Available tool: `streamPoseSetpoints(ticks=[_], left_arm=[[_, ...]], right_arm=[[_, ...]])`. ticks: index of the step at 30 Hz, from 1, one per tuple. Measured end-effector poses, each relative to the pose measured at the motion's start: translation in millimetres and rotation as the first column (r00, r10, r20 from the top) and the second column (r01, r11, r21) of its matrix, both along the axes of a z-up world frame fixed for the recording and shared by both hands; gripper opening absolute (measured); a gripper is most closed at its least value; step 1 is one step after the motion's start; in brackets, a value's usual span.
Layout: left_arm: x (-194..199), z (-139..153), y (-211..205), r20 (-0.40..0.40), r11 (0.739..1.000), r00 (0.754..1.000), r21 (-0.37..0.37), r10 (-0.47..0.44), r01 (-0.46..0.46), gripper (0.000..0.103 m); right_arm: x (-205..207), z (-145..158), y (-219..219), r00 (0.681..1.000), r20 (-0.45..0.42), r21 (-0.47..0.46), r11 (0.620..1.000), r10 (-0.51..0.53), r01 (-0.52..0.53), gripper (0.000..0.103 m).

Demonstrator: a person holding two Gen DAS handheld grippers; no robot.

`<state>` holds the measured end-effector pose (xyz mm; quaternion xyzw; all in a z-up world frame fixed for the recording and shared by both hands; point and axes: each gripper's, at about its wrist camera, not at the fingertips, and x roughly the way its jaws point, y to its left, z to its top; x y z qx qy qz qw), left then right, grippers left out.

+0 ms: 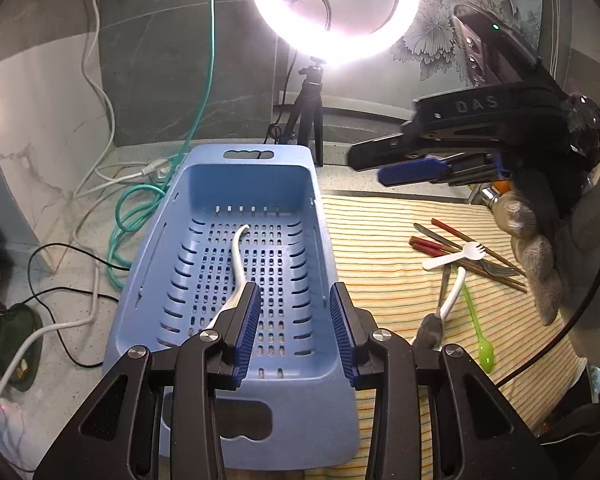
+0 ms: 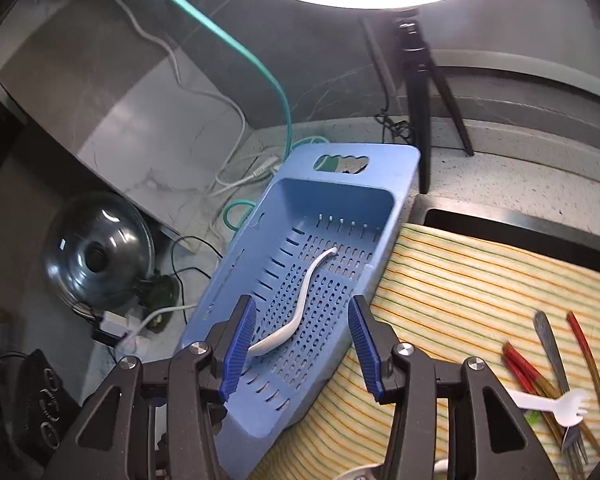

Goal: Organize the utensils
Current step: 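Move the right gripper back over the utensils on the cloth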

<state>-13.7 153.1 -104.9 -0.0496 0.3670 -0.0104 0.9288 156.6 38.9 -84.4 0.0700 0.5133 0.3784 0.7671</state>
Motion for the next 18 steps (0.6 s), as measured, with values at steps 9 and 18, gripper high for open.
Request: streamPoseSetpoints(ticks=[9, 18], left_arm=[[-10.4, 4.5, -30.6, -0.012, 1.0, 1.0, -0.006, -0.022, 0.022, 0.035], [-10.4, -5.7, -76.3, -0.052, 0.996, 0.995, 0.003, -0.09, 0.091, 0.039]], right_arm=[[-5.5, 21.6, -64.8, 0.997, 0.081, -0.052, 0.999, 0.009, -0.005, 0.044], [-15.1, 3.5, -131.2, 1.0, 0.004, -0.098, 0.995, -0.009, 0.009, 0.044]])
